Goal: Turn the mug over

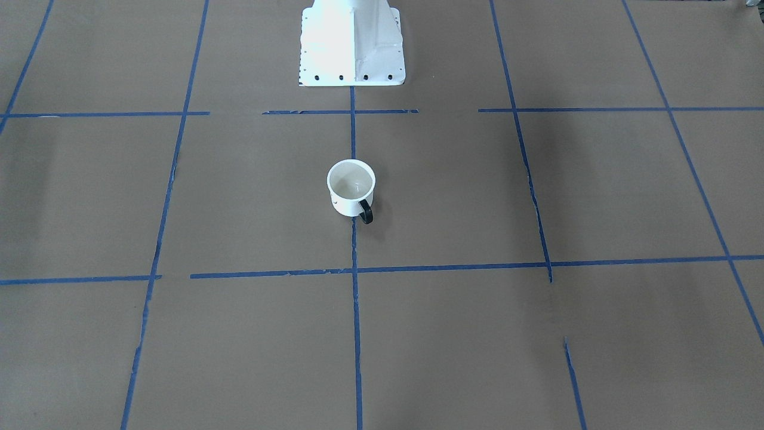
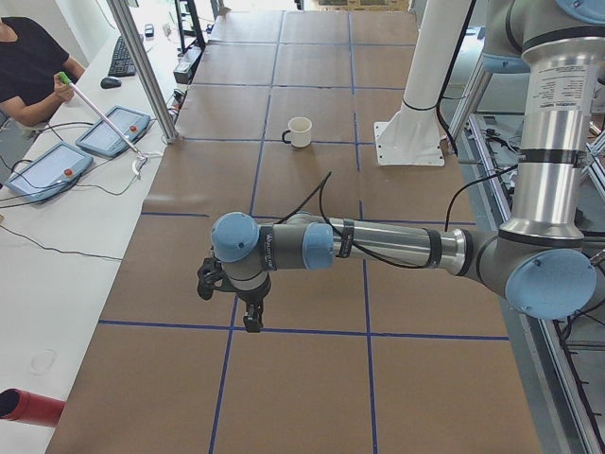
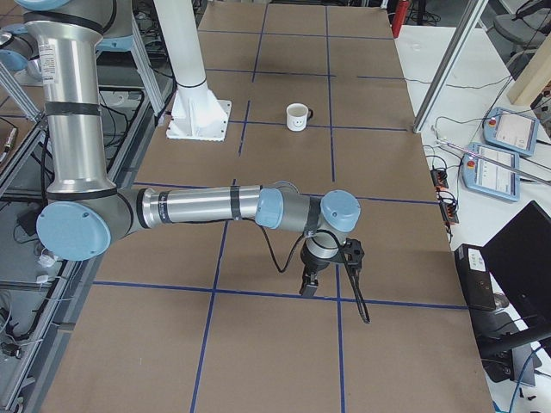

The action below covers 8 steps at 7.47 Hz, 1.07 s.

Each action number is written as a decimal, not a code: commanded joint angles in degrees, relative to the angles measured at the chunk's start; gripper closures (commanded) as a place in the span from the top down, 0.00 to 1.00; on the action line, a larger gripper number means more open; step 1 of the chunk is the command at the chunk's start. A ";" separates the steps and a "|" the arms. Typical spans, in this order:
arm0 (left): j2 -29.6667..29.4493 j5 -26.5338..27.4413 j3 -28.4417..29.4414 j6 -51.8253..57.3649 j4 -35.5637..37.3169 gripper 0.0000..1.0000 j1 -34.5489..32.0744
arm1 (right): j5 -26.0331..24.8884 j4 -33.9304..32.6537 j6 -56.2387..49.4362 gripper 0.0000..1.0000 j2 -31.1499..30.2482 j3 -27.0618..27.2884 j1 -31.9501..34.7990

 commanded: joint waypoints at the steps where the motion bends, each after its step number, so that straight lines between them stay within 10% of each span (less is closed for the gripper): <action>1: 0.09 0.12 0.31 0.09 -0.01 1.00 0.00 | 0.00 0.00 0.00 1.00 0.00 0.00 0.00; 8: 0.00 -0.06 2.34 0.18 -0.19 1.00 0.00 | 0.00 0.00 0.00 1.00 0.00 0.00 0.00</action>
